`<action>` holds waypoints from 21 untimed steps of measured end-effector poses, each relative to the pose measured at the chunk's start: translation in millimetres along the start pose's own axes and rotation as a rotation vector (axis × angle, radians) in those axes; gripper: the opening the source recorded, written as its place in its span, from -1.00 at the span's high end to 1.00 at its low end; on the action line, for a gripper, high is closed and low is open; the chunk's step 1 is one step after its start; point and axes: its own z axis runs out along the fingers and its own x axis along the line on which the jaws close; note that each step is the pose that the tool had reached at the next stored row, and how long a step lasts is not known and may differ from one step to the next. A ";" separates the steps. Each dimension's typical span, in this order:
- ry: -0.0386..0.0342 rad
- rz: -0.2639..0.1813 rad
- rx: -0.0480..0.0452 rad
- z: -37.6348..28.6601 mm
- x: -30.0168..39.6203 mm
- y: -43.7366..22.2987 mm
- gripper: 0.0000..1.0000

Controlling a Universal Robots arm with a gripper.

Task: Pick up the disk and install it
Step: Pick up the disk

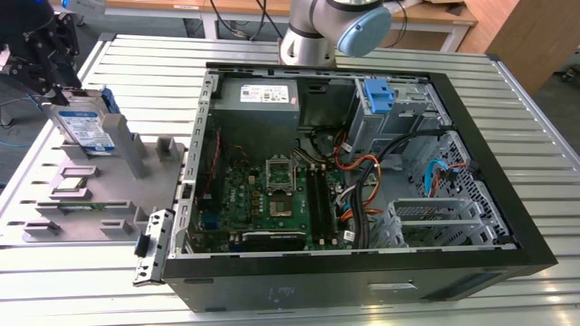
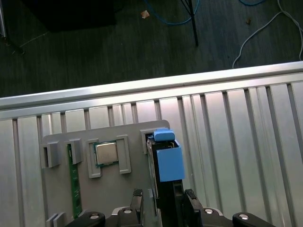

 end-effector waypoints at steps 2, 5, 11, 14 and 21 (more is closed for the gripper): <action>0.0001 0.000 -0.0001 -0.8 0.0 0.1 0.06; -0.0001 0.000 0.0000 -1.0 -0.1 0.1 0.06; -0.0096 -0.002 0.0087 0.1 0.0 0.0 0.06; -0.0163 -0.003 0.0112 0.4 0.0 0.2 0.06; -0.0255 -0.005 0.0136 1.3 0.4 1.8 0.06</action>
